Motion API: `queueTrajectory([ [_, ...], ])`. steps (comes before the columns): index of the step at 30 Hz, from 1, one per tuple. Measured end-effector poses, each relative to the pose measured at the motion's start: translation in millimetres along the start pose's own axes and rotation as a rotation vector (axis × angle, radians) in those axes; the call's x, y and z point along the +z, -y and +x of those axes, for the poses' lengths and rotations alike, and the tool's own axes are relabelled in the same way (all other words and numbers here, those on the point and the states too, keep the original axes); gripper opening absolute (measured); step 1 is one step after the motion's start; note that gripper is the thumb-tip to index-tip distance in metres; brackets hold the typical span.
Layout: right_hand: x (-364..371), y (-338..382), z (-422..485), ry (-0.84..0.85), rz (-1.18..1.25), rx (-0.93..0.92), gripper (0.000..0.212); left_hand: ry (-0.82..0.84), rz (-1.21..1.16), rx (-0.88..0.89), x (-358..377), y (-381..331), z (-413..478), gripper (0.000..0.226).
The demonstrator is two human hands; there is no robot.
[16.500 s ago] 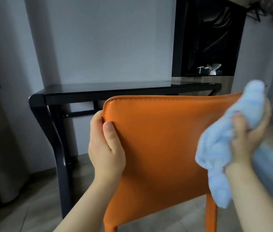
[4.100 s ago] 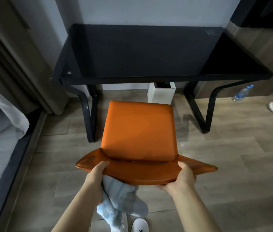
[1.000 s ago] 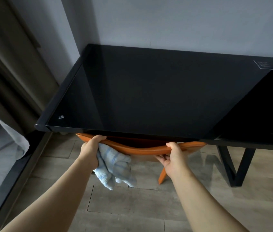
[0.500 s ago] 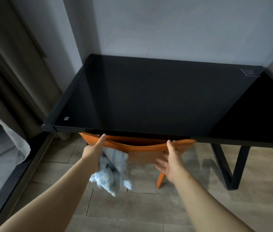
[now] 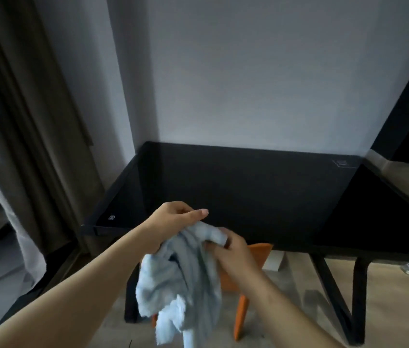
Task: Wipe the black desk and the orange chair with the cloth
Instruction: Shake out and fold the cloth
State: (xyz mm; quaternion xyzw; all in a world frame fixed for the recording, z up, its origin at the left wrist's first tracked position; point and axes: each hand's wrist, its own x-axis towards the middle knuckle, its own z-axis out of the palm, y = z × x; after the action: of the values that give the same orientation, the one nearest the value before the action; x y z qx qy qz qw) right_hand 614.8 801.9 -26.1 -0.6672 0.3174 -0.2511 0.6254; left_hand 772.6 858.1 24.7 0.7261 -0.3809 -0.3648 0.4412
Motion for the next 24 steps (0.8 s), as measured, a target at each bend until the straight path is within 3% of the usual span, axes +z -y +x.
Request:
queueTrajectory([
  [2, -18.1, 26.4, 0.1, -0.107, 0.009, -0.056, 0.023, 0.137, 0.251, 0.152, -7.6, -23.6, -10.0, 0.039],
  [5, -43.7, 63.3, -6.1, -0.149, 0.012, -0.127, 0.021, 0.199, 0.644, 0.342, -18.8, -53.8, -17.6, 0.037],
  [8, -64.8, 87.2, -13.3, -0.141, 0.068, -0.169, 0.018, 0.146, 0.808, 0.411, -23.0, -73.9, -15.5, 0.035],
  [12, -89.0, 101.7, -21.1, -0.154, 0.244, -0.166, 0.018, -0.049, 0.916, 0.483, -27.2, -85.2, -4.7, 0.018],
  [16, -111.8, 107.1, -28.4, -0.263, 0.273, -0.198, 0.023, -0.175, 0.549, 0.46, -29.8, -86.5, 4.6, 0.019],
  [18, -121.2, 110.3, -30.1, -0.296, 0.335, -0.24, 0.025, -0.414, 0.197, 0.465, -18.4, -82.3, 8.4, 0.017],
  [19, -125.2, 112.3, -30.7, -0.305, 0.377, -0.253, 0.024, -0.54, 0.0, 0.399, -8.8, -76.2, 11.6, 0.013],
  [20, -128.4, 114.5, -31.8, -0.312, 0.419, -0.258, 0.022, -0.607, -0.205, 0.256, 2.4, -68.9, 12.8, 0.027],
  [21, -131.5, 115.6, -32.5, -0.316, 0.454, -0.255, 0.02, -0.555, -0.421, 0.013, 15.3, -61.0, 10.8, 0.051],
  [23, -136.2, 115.2, -34.9, -0.307, 0.476, -0.229, 0.015, -0.116, -0.698, -0.451, 42.2, -44.1, 1.8, 0.087],
  [24, -138.3, 114.2, -37.1, -0.296, 0.46, -0.213, 0.015, 0.089, -0.715, -0.524, 54.4, -38.9, -3.4, 0.096],
])
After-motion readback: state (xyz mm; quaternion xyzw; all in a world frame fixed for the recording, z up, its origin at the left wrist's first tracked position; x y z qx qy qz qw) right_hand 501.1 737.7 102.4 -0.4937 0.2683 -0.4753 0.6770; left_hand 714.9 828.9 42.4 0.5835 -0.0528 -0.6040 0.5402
